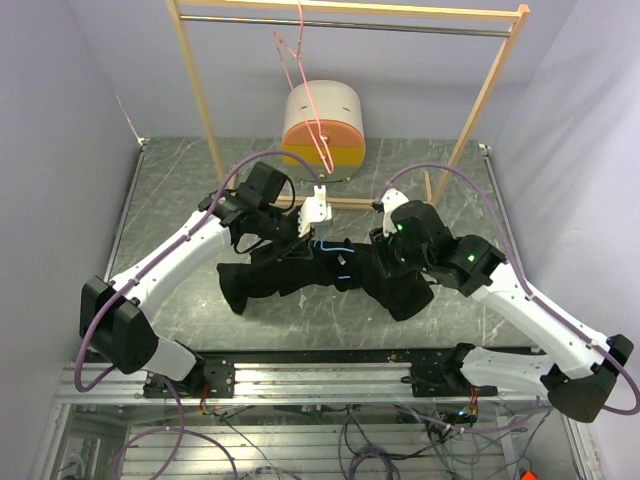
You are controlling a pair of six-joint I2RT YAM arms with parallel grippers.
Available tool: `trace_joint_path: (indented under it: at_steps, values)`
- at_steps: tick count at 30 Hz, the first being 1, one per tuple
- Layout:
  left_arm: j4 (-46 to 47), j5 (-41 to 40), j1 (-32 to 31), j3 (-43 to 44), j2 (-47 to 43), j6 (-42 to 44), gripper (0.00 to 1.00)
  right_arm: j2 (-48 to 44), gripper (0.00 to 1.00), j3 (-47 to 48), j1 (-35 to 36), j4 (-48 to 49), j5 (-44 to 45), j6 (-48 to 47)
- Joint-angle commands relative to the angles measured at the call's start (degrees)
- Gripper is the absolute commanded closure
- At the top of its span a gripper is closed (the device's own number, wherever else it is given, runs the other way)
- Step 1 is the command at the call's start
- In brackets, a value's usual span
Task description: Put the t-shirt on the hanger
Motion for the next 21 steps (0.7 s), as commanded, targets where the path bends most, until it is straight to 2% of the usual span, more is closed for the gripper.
trace_joint_path:
  at_steps: [1, 11, 21]
  values:
    - [-0.05, 4.65, 0.55, 3.36, 1.37, -2.20, 0.93, -1.97, 0.64, -2.15, 0.05, 2.70, 0.74, -1.88]
    - [-4.29, 7.41, 0.81, 5.86, 2.43, 0.48, 0.93, -0.19, 0.55, -3.34, 0.05, 8.89, -3.34, -13.91]
    - [-6.43, 9.47, 1.25, 7.40, 3.73, 1.92, 0.93, 2.78, 0.55, -5.26, -0.09, 11.72, -5.30, -16.07]
